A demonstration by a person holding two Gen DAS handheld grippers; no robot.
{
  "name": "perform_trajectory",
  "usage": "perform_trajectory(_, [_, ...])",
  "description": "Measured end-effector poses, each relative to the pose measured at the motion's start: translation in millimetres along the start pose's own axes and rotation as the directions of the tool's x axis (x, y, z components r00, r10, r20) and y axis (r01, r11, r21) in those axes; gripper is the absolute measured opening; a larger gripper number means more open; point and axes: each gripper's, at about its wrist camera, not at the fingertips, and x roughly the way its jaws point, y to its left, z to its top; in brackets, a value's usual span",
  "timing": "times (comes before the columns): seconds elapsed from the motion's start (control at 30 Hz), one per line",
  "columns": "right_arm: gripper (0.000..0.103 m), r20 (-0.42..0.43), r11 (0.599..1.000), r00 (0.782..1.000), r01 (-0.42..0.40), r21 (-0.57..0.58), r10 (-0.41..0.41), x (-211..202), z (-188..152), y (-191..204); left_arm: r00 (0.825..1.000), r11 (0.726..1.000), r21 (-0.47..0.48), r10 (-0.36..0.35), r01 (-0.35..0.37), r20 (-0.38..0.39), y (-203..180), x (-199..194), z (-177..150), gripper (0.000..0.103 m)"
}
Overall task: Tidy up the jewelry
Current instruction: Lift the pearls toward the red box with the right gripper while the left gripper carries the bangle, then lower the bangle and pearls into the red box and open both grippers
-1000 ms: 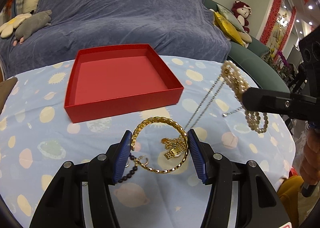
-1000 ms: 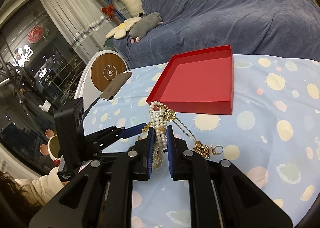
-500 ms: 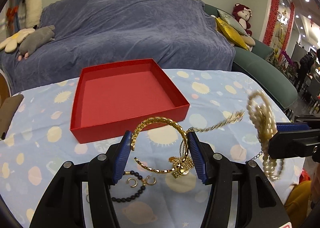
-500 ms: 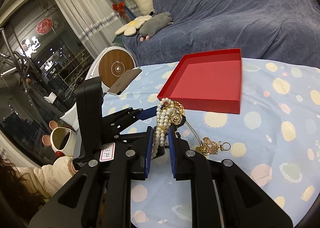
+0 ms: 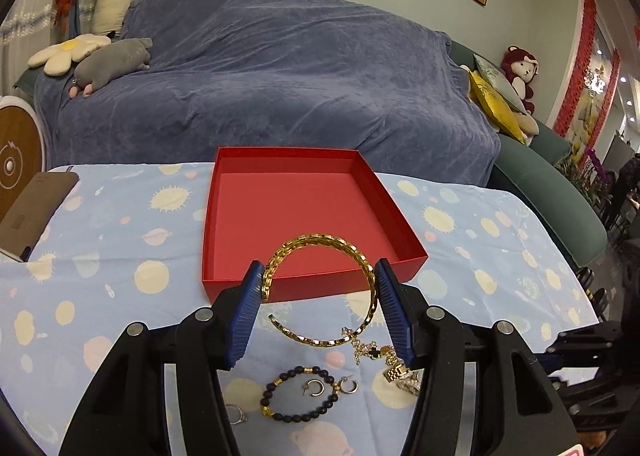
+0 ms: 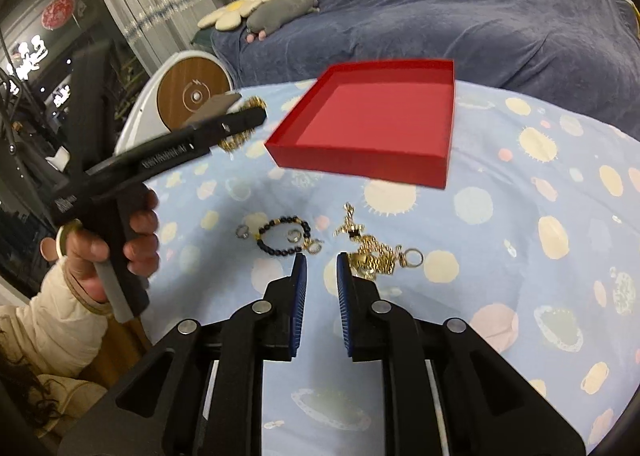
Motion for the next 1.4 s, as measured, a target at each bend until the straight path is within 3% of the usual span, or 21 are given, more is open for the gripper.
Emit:
perform_trajectory(0.03, [0.037, -0.024, 1.0, 0.999, 0.026, -0.012, -0.026, 9, -4, 2, 1.0, 1.0, -0.004, -0.001, 0.001, -0.013, 1, 1, -1, 0.054])
perform_trajectory(0.17, [0.038, -0.097, 0.992, 0.989, 0.101, -0.07, -0.107, 37, -15, 5, 0.998, 0.999, -0.025, -0.028, 0.027, -0.055, 5, 5, -9, 0.055])
perform_trajectory(0.4, [0.039, -0.155, 0.986, 0.976, 0.138, -0.097, -0.152, 71, -23, 0, 0.994, 0.998, -0.026, -0.063, 0.061, -0.094, 6, 5, -17, 0.055])
perform_trajectory(0.53, [0.036, -0.166, 0.987, 0.975, 0.135, -0.089, -0.148, 79, -22, -5, 0.994, 0.998, -0.026, -0.062, 0.06, -0.093, 7, 4, -18, 0.055])
perform_trajectory(0.63, [0.022, -0.16, 0.986, 0.975, 0.145, -0.084, -0.157, 81, -18, -8, 0.993, 0.998, -0.022, -0.06, 0.058, -0.097, 6, 6, -18, 0.055])
perform_trajectory(0.8, [0.014, -0.158, 0.992, 0.98, 0.12, -0.041, -0.125, 75, -14, -15, 0.993, 0.998, -0.022, -0.056, 0.054, -0.106, 7, 8, -19, 0.055])
perform_trajectory(1.0, [0.013, -0.012, 0.998, 0.998, 0.059, 0.015, -0.059, 20, -2, -9, 0.995, 0.998, -0.022, -0.058, 0.056, -0.084, 10, 0, -16, 0.055])
perform_trajectory(1.17, [0.013, 0.143, 0.998, 0.988, 0.046, 0.04, -0.051, -29, 28, -3, 0.998, 0.999, 0.013, -0.048, 0.048, -0.043, 8, -11, -3, 0.054])
perform_trajectory(1.4, [0.013, 0.195, 0.997, 0.978, 0.077, 0.009, -0.078, -30, 91, -5, 1.0, 0.997, 0.083, 0.0, 0.0, 0.0, 11, -4, 32, 0.054])
